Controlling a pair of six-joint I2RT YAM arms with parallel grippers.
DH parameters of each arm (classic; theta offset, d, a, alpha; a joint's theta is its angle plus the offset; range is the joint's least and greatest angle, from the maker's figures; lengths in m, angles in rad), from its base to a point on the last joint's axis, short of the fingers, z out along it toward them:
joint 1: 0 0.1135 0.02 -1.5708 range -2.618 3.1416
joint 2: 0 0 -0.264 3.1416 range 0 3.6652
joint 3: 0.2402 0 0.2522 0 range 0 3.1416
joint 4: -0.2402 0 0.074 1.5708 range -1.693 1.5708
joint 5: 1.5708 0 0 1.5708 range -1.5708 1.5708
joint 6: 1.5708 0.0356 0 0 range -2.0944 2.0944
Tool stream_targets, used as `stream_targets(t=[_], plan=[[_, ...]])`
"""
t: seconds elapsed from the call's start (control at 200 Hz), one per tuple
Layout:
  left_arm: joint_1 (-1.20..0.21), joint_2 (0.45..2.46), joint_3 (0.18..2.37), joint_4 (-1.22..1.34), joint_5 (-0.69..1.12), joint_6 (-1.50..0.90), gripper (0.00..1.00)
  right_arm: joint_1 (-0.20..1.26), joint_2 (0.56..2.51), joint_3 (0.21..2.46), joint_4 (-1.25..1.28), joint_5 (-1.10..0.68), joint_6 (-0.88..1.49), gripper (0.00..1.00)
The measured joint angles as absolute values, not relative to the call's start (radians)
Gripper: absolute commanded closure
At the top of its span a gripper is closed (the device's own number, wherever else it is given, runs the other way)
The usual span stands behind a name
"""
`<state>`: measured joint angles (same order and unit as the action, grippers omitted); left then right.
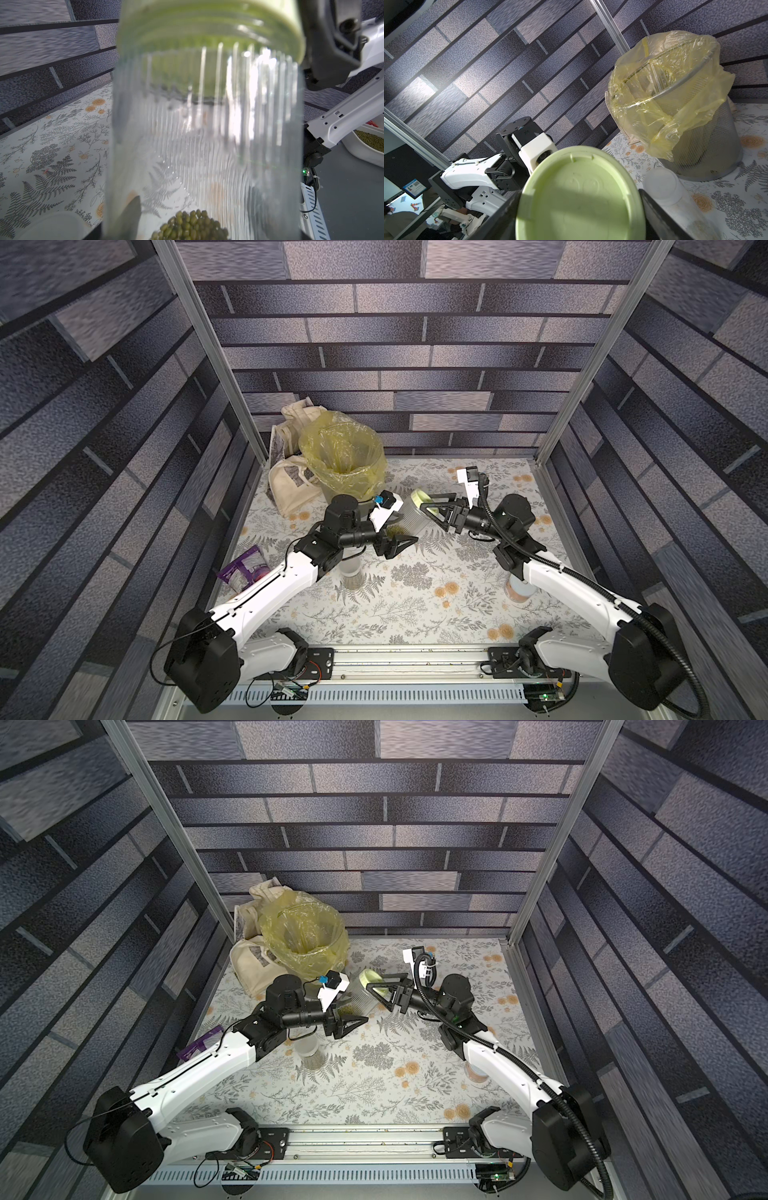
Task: Empty moldy mung beans from jars
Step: Unscrew the lid from the jar.
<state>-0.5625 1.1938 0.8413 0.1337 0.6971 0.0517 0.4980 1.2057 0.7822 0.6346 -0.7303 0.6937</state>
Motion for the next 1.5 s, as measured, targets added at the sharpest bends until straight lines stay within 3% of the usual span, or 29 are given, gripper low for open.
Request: stream_targets(t=[0.371,1.197,1.307,1.418,1.498], plan=[[-0.553,1.194,0.848,0.105,0.743,0.099,0.46,0.495,1.169,0.835,0.437,-0.761,0.551,0.35],[-0.564,1.194,0.877,0.057,0.726,0.118,0.47,0.472,1.169,0.871,0.37,-0.804,0.517,0.34],[-0.57,1.195,0.882,0.05,0.721,0.119,0.47,0.469,1.169,0.872,0.371,-0.81,0.521,0.27],[-0.583,1.195,0.887,0.047,0.707,0.12,0.47,0.468,1.169,0.873,0.385,-0.808,0.527,0.02],[-0.595,1.195,0.887,0.04,0.696,0.12,0.48,0.458,1.168,0.874,0.41,-0.794,0.543,0.0]])
